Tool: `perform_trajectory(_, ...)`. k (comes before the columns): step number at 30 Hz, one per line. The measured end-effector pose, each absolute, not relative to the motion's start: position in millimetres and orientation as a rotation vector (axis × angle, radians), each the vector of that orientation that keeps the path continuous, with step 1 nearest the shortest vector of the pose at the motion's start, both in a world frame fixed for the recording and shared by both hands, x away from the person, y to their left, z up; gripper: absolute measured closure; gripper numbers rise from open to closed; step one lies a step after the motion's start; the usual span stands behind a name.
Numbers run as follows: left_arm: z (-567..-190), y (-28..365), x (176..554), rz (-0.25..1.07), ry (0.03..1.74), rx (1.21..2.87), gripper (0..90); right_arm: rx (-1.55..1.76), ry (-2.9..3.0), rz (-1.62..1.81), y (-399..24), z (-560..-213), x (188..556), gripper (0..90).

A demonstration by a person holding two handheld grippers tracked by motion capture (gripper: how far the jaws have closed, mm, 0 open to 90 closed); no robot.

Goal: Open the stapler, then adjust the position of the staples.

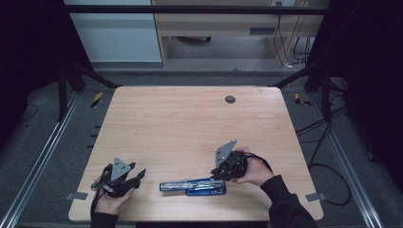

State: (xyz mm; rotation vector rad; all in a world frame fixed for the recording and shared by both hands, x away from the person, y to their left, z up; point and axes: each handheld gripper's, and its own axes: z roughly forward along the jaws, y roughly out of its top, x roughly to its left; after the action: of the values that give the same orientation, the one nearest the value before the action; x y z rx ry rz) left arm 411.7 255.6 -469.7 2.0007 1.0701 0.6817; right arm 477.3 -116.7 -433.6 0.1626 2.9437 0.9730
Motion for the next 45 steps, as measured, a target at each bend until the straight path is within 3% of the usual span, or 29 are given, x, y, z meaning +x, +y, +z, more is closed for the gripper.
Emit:
perform_trajectory(13,-460.7,252.5,405.7,0.624,0.996,1.954,52.2,0.547,2.790,1.143,-133.2,-427.7,464.2,89.9)
perform_trajectory(33,-445.3,237.7,409.2,0.486,0.768,2.053,48.5,0.912,2.514,1.202,-171.2,-447.9,434.3,90.0)
perform_trajectory(45,-436.3,228.5,415.4,0.404,0.665,2.121,45.7,0.941,2.498,1.233,-178.8,-454.5,422.7,90.0)
